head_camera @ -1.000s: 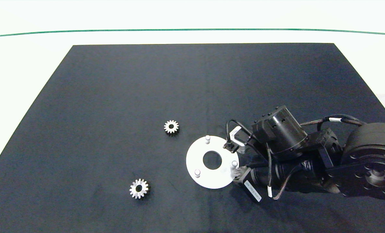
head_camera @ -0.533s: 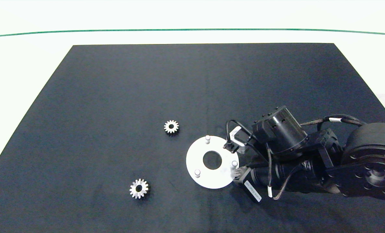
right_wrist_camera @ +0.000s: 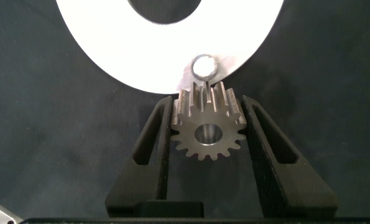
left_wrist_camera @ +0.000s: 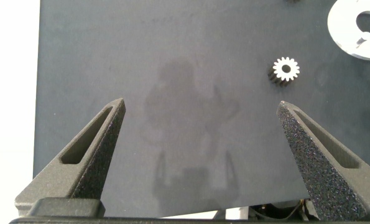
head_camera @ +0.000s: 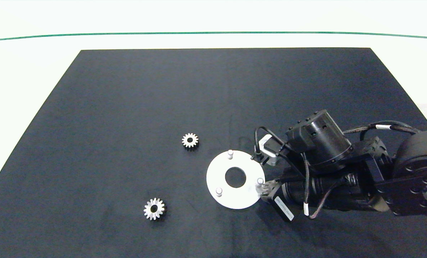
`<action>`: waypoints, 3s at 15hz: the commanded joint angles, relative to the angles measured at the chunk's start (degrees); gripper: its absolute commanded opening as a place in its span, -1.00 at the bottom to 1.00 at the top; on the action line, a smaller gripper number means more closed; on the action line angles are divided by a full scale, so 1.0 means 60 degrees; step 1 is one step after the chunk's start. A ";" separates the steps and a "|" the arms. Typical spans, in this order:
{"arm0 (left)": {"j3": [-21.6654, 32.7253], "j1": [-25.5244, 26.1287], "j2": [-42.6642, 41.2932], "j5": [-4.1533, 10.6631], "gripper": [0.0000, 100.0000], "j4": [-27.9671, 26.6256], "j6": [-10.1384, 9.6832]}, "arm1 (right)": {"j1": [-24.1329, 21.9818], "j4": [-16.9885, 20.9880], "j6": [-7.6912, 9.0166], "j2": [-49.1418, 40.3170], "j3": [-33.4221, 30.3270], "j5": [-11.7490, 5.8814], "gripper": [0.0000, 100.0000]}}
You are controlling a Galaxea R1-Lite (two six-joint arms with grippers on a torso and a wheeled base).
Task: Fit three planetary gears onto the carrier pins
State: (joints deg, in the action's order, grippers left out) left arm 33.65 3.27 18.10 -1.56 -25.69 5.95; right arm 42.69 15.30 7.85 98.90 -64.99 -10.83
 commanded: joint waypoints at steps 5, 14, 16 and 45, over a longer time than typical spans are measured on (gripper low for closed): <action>0.0003 -0.0003 0.0015 -0.0004 1.00 -0.0026 0.0005 | 0.0312 0.1771 0.0010 -0.0107 -0.1942 -0.0027 -0.62; 0.0003 0.0012 0.0030 -0.0004 1.00 -0.0026 0.0005 | 0.0297 0.2401 0.0010 0.0684 -0.2704 -0.0085 -0.62; 0.0003 0.0012 0.0030 -0.0004 1.00 -0.0026 0.0005 | 0.0297 0.2387 0.0025 0.0684 -0.2733 -0.0100 -0.62; 0.0032 0.0012 0.0162 -0.0018 1.00 0.0048 -0.0010 | 0.0297 0.2387 0.0025 0.1182 -0.2924 -0.0261 1.00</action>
State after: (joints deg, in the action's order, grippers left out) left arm 33.82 3.35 19.04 -1.65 -25.25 5.86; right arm 44.43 29.43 7.94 106.09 -82.54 -12.34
